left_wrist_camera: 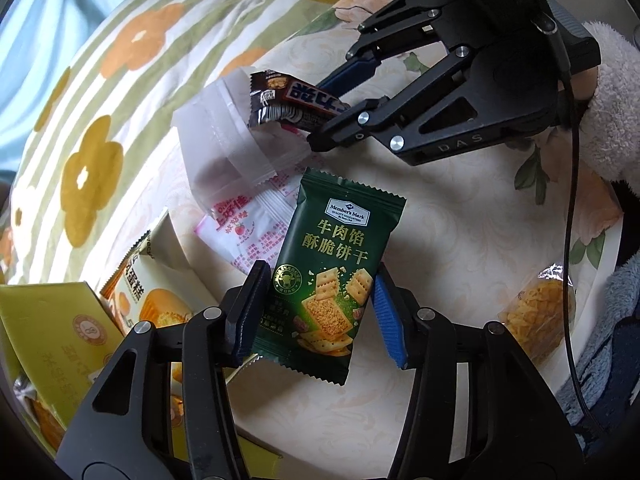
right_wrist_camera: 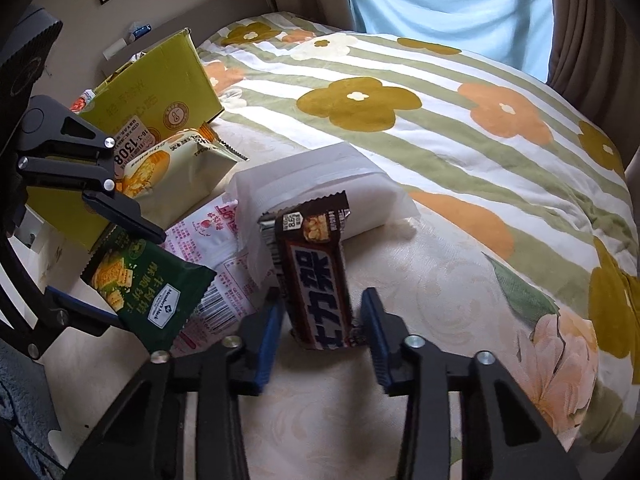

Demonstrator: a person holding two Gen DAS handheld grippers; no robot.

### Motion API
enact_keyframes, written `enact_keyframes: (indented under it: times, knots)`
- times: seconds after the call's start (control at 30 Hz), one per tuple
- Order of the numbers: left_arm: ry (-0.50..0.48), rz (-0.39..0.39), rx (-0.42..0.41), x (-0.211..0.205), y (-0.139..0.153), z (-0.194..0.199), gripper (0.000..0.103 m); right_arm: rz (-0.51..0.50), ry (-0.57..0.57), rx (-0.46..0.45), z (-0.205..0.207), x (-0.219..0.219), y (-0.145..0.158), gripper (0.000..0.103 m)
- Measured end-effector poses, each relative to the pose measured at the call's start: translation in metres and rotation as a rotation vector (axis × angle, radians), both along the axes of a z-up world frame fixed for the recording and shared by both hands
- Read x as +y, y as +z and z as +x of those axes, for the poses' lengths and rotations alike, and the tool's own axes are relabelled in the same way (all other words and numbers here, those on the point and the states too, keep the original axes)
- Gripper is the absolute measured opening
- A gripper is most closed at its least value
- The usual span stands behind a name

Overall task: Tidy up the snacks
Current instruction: 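Grasp the green cracker pack with left tool while right tool grasps the chocolate bar, then carry the cracker pack and chocolate bar into the yellow box and release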

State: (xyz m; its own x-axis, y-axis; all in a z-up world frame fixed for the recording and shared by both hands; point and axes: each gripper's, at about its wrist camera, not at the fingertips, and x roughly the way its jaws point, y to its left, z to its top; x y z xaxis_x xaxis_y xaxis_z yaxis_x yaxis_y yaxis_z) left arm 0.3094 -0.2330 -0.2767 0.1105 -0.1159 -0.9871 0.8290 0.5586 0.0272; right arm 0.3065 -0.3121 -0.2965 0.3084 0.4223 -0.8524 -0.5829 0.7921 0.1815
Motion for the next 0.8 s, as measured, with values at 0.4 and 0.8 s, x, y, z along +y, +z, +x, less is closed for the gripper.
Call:
enact_keyframes:
  times: [0.4, 0.8]
  knots:
    - [0.070, -0.047, -0.041, 0.006, 0.020, -0.001, 0.047, -0.011, -0.036, -0.024, -0.016, -0.008, 0.019, 0.026]
    - [0.273, -0.200, -0.152, 0.035, 0.088, -0.005, 0.047, -0.007, -0.036, -0.122, -0.041, -0.002, 0.089, 0.026]
